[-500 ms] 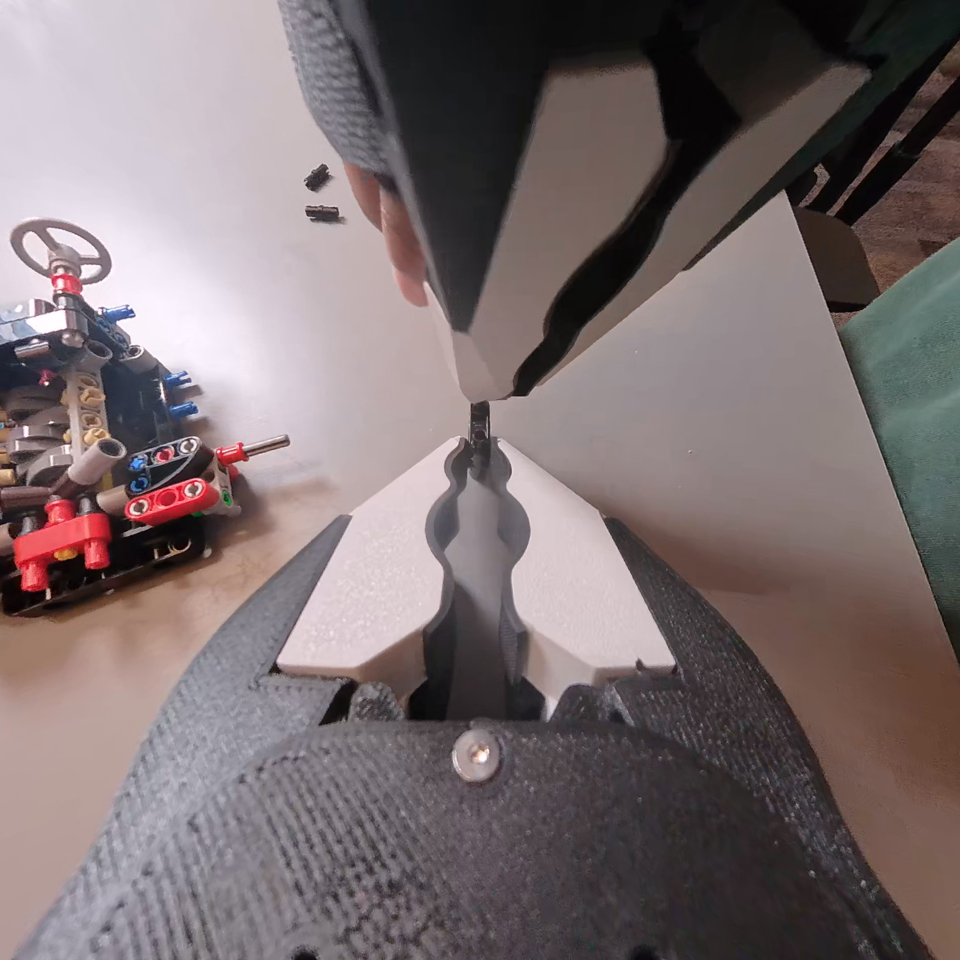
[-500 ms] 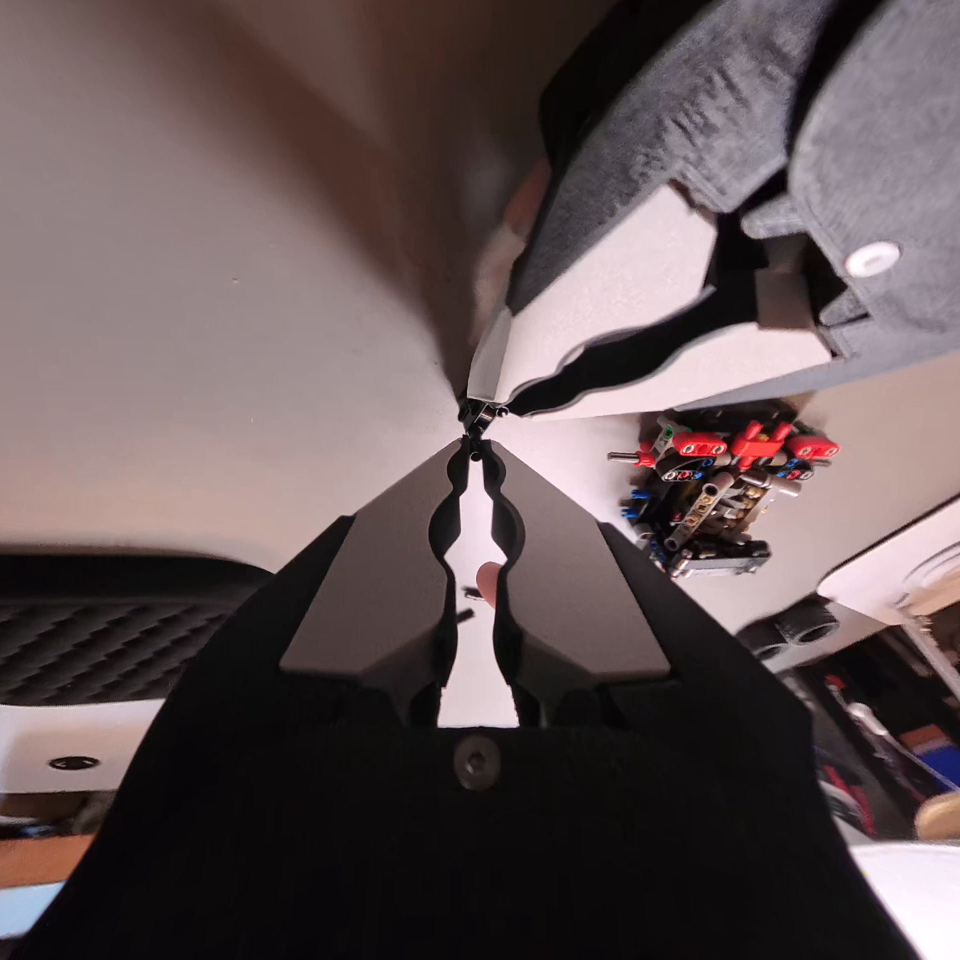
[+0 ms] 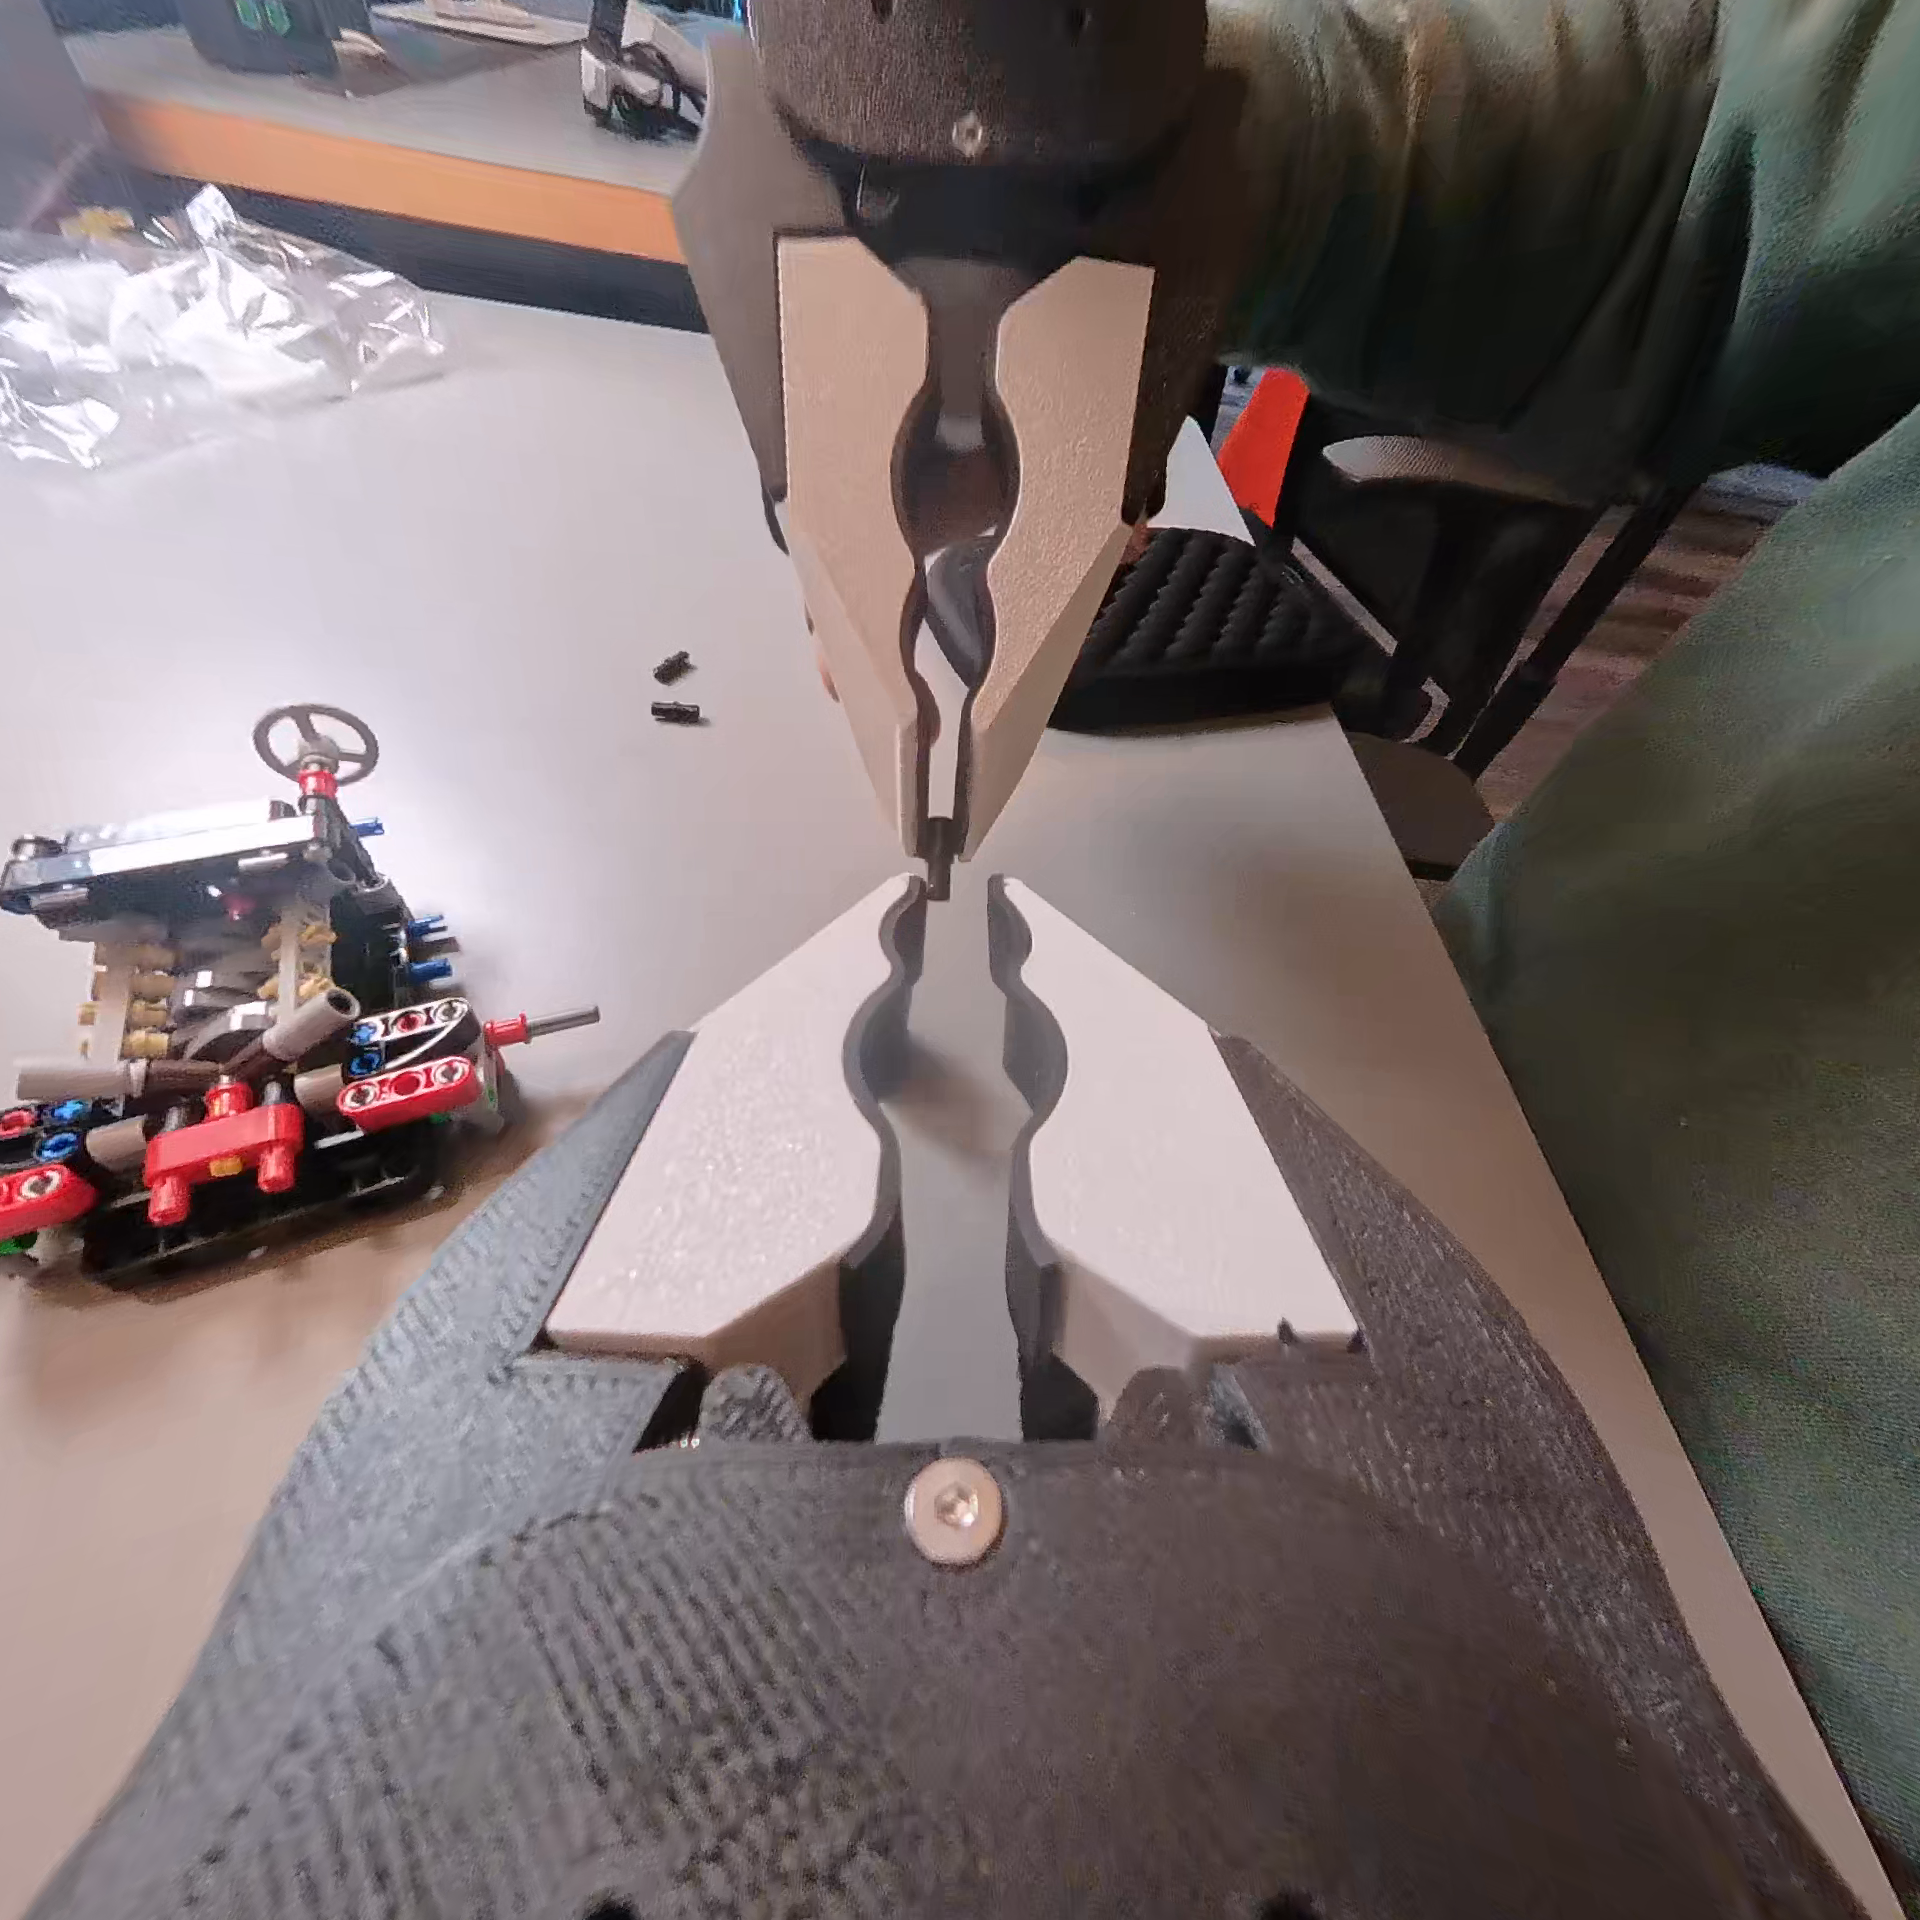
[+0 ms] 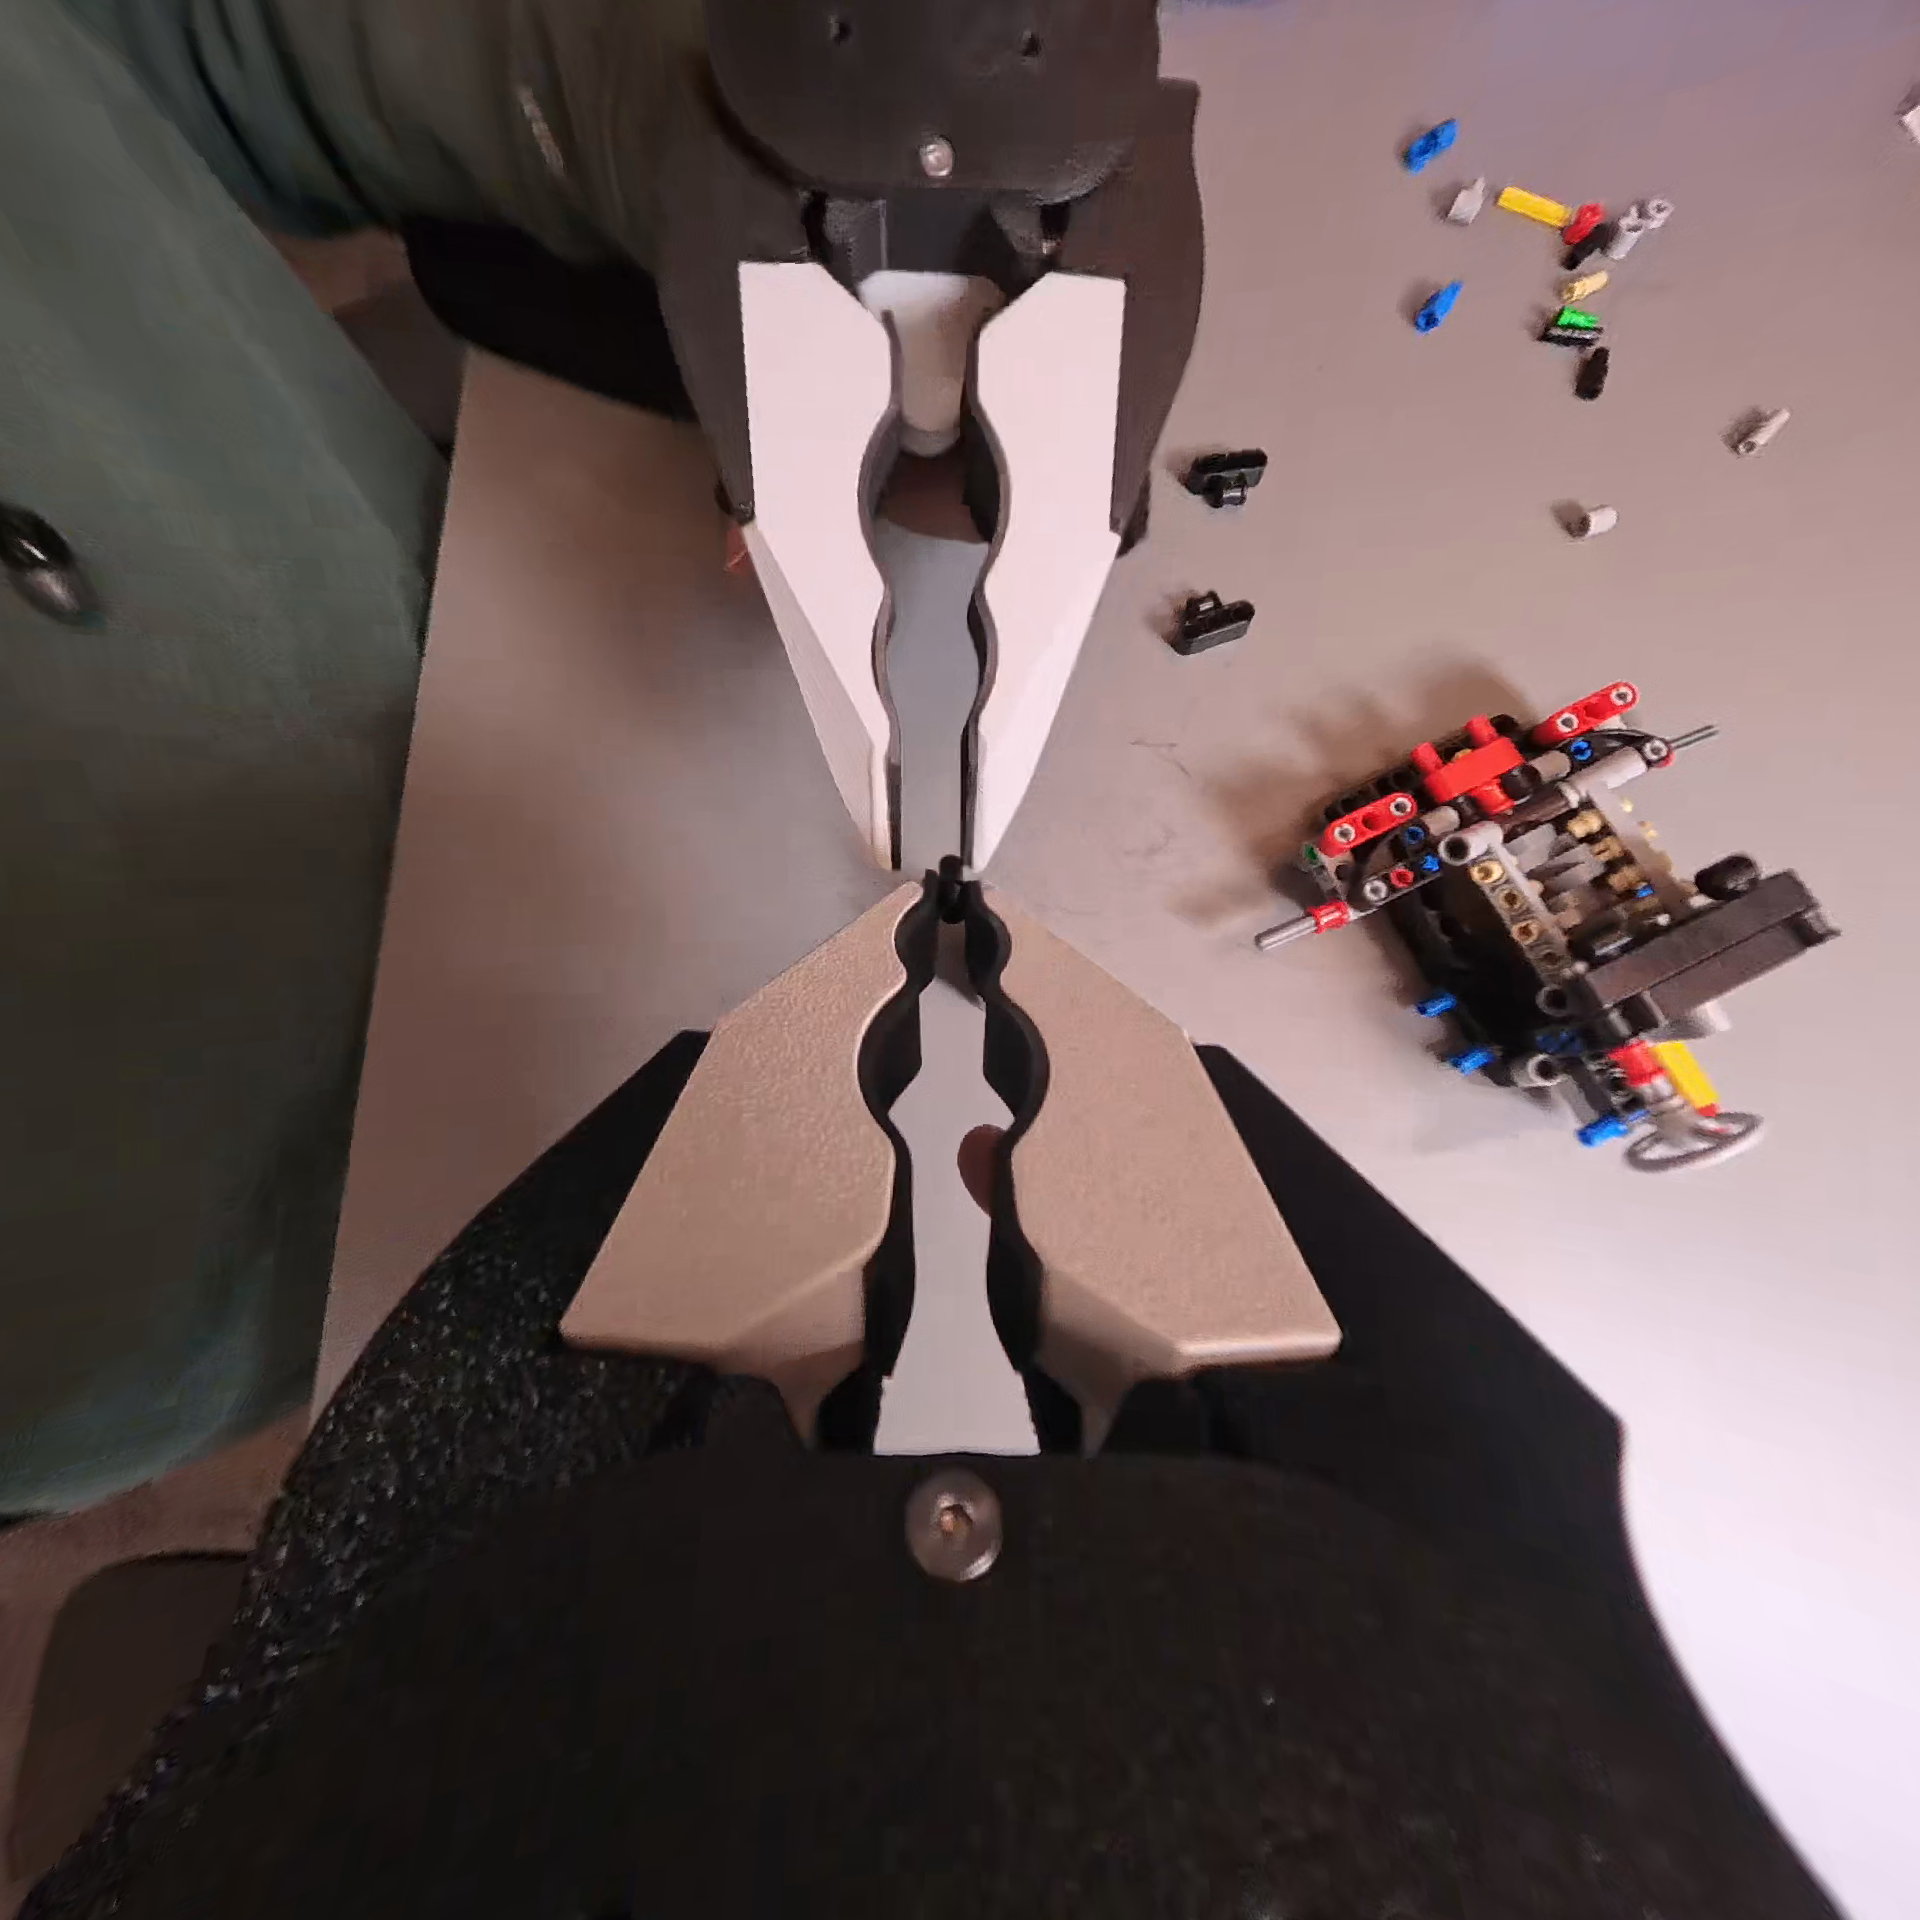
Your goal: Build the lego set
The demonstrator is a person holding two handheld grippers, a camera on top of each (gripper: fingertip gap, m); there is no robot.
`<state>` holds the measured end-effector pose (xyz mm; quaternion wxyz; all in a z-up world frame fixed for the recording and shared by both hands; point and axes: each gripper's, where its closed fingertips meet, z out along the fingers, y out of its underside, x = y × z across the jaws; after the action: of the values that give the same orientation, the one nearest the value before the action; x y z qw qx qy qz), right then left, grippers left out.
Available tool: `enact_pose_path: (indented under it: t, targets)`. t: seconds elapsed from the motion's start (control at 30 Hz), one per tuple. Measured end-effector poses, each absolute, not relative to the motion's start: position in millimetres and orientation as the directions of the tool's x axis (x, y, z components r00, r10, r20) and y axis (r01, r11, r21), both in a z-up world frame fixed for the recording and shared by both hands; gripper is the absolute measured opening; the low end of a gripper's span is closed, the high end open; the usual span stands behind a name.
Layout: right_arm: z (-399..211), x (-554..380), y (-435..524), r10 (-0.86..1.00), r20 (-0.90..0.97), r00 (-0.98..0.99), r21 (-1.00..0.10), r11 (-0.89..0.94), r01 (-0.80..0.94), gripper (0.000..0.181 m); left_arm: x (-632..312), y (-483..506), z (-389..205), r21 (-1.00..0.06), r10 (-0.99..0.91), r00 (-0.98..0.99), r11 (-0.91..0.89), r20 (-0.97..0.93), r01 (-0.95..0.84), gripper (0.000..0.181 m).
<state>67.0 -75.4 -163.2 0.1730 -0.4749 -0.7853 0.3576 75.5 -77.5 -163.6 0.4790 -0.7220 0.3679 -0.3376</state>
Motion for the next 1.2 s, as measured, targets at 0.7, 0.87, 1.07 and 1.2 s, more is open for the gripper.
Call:
enact_pose_path:
  t: [0.7,0.87,1.07,1.2]
  targets:
    - [-129,63,-75,0.896,-0.260,-0.361,-0.931,-0.134,0.339,0.007,74,-73,-137,-0.977,-0.844,0.509,-0.214,0.171,-0.027,0.003]
    - [-131,62,-73,0.905,-0.240,-0.353,-0.930,-0.109,0.351,0.003,74,-72,-138,-0.976,-0.841,0.514,-0.216,0.169,-0.032,0.003]
    - [-148,62,-68,0.934,-0.143,-0.327,-0.871,0.039,0.490,0.003,71,-68,-156,-0.955,-0.818,0.554,-0.269,0.157,-0.125,0.021]
    - [-171,68,-65,0.930,-0.028,-0.366,-0.728,0.232,0.645,0.003,65,-70,-197,-0.880,-0.822,0.562,-0.328,0.087,-0.343,0.033]
